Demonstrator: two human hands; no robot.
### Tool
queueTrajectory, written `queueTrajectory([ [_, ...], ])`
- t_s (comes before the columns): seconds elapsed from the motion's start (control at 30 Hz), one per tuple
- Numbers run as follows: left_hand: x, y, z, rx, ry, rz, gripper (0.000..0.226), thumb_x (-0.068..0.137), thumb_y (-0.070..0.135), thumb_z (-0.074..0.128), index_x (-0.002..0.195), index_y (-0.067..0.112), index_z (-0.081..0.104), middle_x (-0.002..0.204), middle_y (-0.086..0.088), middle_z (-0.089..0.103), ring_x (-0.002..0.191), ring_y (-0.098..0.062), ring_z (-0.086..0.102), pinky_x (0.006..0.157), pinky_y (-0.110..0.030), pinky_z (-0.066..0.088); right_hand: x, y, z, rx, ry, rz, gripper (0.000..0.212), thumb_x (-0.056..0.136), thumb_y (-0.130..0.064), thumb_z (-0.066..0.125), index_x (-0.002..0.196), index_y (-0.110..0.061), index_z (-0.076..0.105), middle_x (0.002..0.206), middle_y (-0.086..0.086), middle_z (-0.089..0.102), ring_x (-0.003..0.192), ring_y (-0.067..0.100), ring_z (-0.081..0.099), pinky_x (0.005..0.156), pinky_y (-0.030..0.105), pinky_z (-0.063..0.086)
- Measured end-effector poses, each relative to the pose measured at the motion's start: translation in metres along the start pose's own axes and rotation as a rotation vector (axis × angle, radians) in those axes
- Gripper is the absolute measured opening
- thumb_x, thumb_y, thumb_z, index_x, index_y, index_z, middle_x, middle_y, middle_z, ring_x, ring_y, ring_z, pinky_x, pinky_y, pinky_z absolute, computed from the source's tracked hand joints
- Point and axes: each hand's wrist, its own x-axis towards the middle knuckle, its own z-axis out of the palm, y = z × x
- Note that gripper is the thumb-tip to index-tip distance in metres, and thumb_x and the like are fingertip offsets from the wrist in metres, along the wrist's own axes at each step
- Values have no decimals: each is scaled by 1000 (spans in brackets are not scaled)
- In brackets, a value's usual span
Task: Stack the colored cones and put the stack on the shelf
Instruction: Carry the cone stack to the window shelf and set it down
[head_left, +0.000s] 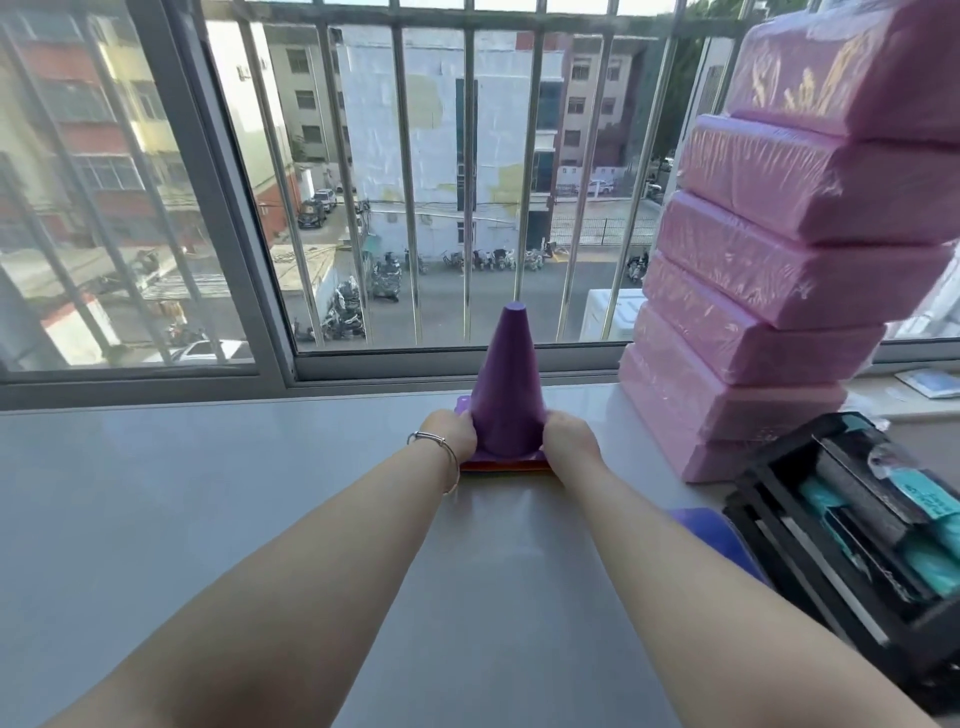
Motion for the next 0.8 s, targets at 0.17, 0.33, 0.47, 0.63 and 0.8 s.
queueTrajectory([
  [0.17, 0, -11, 3, -1, 32, 64, 50, 95, 44, 34, 69, 9, 59, 80, -16, 64, 72, -32, 54, 75, -35, 46, -16, 6, -14, 88, -93, -58, 14, 90, -21, 41, 94, -21, 54, 92, 0, 50, 97, 25, 46, 83, 38, 36],
  [0.33, -14, -8, -5, -16, -3, 81, 41, 95, 38, 44, 63, 13, 48, 59, -5, 42, 56, -25, 38, 58, -30, 31, -19, 7, -23, 115, -160, -62, 54, 94, -22, 52, 133, 8, 31, 141, 26, 44, 132, 39, 41, 111, 52, 32],
  [0.47, -13, -12, -6, -24, -31, 108, 33, 94, 35, 49, 72, 11, 54, 59, -3, 42, 53, -19, 38, 52, -29, 28, -15, 15, -24, 82, -198, -131, 39, 87, -29, 61, 119, -9, 53, 126, 14, 62, 116, 31, 58, 97, 41, 45],
  [0.63, -4, -23, -7, -125, -73, 120, 56, 71, 56, 59, 87, 4, 69, 78, -11, 65, 70, -23, 53, 69, -33, 45, 1, 27, -23, -9, -219, -201, 40, 69, -51, 70, 99, -26, 64, 97, -7, 74, 92, 14, 68, 85, 35, 54],
  [0.8, -12, -20, -9, -153, -124, 148, 50, 67, 55, 69, 94, 13, 73, 102, -18, 73, 78, -22, 61, 80, -36, 52, -5, 23, -26, -42, -214, -212, 43, 70, -52, 70, 104, -27, 65, 97, -7, 73, 93, 14, 67, 85, 35, 55],
])
